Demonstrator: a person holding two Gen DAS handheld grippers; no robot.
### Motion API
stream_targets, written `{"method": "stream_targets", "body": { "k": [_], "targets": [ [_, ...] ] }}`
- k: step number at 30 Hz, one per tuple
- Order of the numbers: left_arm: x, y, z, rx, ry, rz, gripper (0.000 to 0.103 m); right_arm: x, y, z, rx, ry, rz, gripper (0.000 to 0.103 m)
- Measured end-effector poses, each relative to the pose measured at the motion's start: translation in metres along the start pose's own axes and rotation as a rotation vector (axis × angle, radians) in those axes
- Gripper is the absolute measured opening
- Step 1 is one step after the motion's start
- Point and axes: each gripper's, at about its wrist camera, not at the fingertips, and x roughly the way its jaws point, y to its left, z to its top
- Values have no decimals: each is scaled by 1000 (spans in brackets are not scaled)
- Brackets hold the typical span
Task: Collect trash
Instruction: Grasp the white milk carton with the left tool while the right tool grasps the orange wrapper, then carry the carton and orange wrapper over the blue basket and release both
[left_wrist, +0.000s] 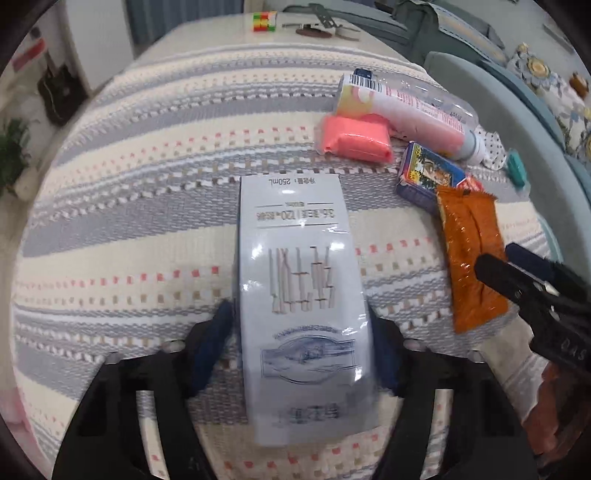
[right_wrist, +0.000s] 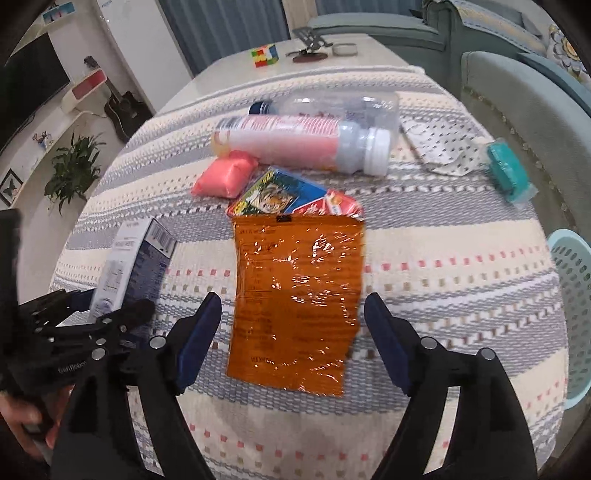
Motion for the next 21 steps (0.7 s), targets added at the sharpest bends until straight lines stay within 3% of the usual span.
{"method": "stream_targets", "body": {
  "k": [6,10,13,21],
  "targets": [
    [-15,5,1,-26,-70,-40,59,16,13,2,-41,20,-53,75],
    [-29,2,4,-5,-119,-50,59,15,14,1,-52,10,-85,50],
    [-35,-4,6,1,-138,-67,59,11,10,-1,-36,8,-66,39],
    [-53,-15,8,-9,-195,-100,59,-19,5,-7,-22,-51,-33,29]
  ]
}}
